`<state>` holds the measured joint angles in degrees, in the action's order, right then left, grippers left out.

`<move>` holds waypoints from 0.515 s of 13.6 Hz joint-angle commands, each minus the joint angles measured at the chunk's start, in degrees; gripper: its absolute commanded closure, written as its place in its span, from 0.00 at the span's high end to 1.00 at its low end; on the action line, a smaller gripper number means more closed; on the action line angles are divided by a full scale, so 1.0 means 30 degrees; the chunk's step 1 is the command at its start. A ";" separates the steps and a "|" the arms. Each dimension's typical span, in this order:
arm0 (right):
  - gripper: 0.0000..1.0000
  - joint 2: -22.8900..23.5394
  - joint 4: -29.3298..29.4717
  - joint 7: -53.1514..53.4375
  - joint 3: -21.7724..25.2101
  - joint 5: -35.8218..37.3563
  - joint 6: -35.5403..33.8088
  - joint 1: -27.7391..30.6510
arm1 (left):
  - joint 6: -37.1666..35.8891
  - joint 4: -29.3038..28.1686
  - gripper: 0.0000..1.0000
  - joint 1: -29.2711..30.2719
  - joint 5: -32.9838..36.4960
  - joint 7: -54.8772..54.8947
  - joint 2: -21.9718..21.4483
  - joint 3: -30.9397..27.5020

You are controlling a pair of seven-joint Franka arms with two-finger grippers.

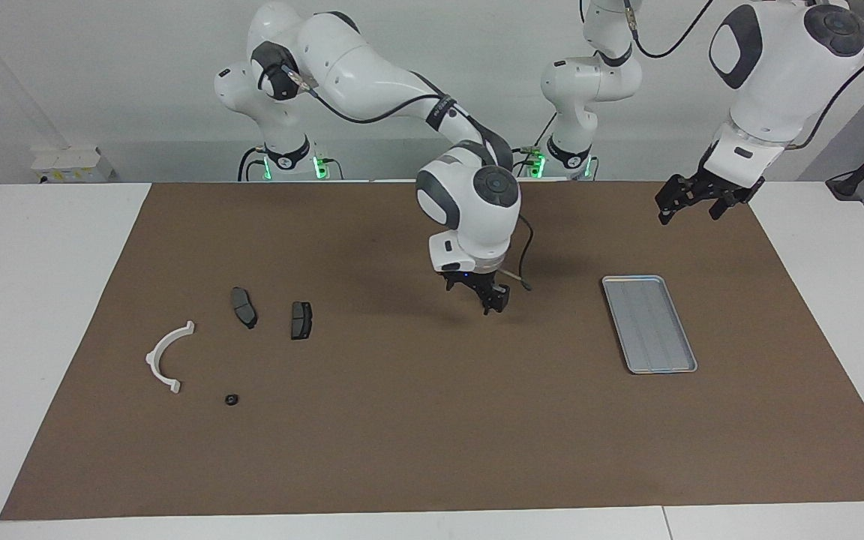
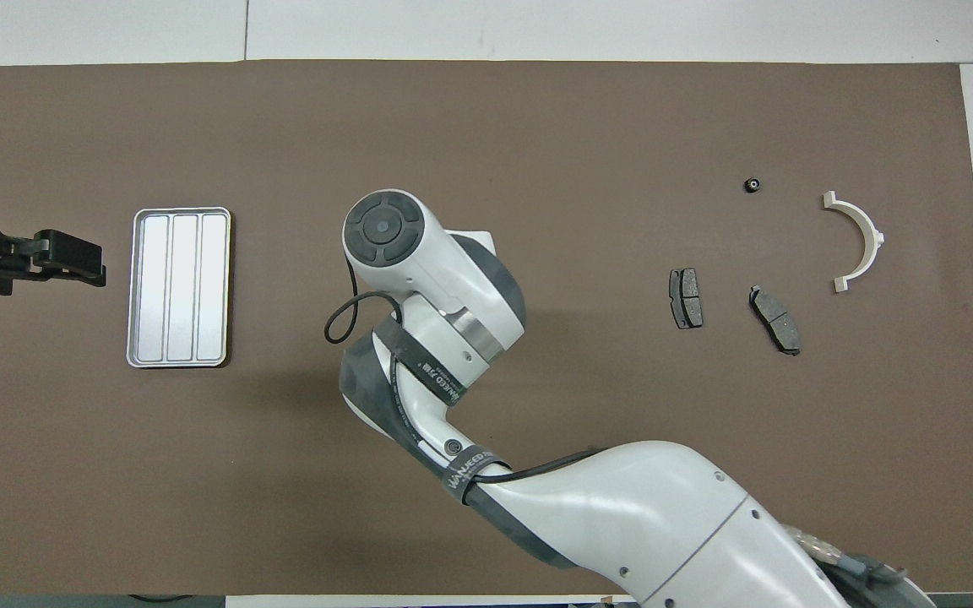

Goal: Pick bearing gear from pile to tray
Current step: 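Carry the bearing with the right gripper to mid-table and release it, then withdraw the right gripper while the left gripper reaches toward the bearing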

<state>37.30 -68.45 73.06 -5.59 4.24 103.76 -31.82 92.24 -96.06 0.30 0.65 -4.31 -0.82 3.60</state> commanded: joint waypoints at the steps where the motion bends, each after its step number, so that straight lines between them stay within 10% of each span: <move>1: 1.00 -0.2171 -0.0357 -0.5314 -0.0423 -0.0240 -0.1970 0.2132 | -0.0190 -0.0384 1.00 -0.0246 -0.0013 0.0148 -0.0460 -0.0203; 7: 1.00 -0.3818 -0.1700 -2.1490 -0.0393 -0.0066 -0.2745 0.8397 | -0.0247 -0.0384 1.00 -0.0217 -0.0013 0.0148 -0.0460 -0.0204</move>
<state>26.69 -69.51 20.39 -5.55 4.08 93.27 -12.09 92.23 -96.06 0.30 0.65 -4.31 -0.82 3.60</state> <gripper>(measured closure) 0.000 0.000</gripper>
